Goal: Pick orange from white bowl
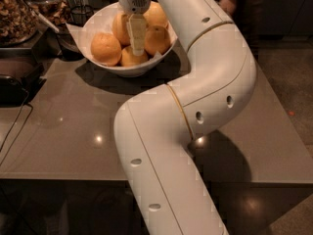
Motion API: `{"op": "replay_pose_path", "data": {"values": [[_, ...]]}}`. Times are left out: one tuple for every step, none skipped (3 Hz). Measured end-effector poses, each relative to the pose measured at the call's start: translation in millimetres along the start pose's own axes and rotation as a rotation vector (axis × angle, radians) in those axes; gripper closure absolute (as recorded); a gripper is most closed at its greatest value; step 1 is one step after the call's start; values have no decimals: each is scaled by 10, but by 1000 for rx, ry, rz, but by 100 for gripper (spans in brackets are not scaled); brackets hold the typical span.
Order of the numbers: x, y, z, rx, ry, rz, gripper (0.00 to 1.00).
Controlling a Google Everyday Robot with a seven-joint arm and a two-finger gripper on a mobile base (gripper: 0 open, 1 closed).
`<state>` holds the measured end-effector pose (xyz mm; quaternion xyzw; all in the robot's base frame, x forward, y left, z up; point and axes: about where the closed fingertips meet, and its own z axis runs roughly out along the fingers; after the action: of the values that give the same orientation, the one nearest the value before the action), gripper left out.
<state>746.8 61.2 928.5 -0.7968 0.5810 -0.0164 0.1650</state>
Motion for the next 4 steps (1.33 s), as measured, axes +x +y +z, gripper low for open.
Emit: {"op": "replay_pose_path", "data": {"values": [[39, -19, 1, 7, 17, 17, 19], [47, -23, 1, 8, 22, 22, 42], [31, -11, -46, 8, 23, 22, 66], [16, 2, -86, 9, 23, 22, 89]]}}
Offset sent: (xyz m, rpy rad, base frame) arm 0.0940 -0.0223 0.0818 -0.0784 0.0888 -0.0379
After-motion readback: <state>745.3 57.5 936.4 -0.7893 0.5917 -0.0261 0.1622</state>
